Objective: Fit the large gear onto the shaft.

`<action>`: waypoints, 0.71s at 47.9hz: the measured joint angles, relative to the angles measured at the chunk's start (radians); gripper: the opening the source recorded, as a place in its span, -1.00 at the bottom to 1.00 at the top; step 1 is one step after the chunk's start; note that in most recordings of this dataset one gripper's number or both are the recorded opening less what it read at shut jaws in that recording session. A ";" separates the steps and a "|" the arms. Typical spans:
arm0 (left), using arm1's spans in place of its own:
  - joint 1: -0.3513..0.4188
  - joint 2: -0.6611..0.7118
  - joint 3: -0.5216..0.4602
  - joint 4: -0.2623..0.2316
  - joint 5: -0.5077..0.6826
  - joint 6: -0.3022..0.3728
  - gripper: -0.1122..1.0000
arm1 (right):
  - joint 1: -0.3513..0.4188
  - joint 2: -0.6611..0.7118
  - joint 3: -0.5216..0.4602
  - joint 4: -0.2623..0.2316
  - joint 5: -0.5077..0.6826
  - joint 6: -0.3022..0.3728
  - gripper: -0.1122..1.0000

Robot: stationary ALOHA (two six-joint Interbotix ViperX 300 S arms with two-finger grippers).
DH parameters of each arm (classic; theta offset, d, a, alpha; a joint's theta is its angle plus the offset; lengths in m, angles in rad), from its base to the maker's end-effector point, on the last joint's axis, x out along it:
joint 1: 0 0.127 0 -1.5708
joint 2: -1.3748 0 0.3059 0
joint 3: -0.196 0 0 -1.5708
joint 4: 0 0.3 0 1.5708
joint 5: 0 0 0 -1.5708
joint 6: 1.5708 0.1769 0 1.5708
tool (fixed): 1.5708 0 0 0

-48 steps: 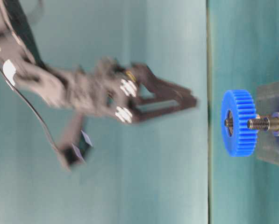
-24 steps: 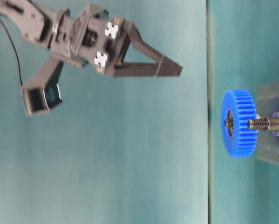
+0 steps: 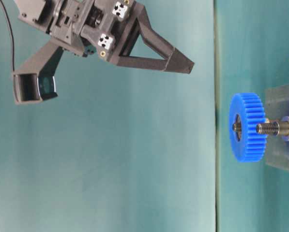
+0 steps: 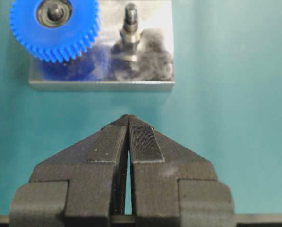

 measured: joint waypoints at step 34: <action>0.000 -0.003 0.006 0.000 -0.011 0.000 -0.80 | 0.025 -0.026 0.124 0.000 -0.201 0.000 0.74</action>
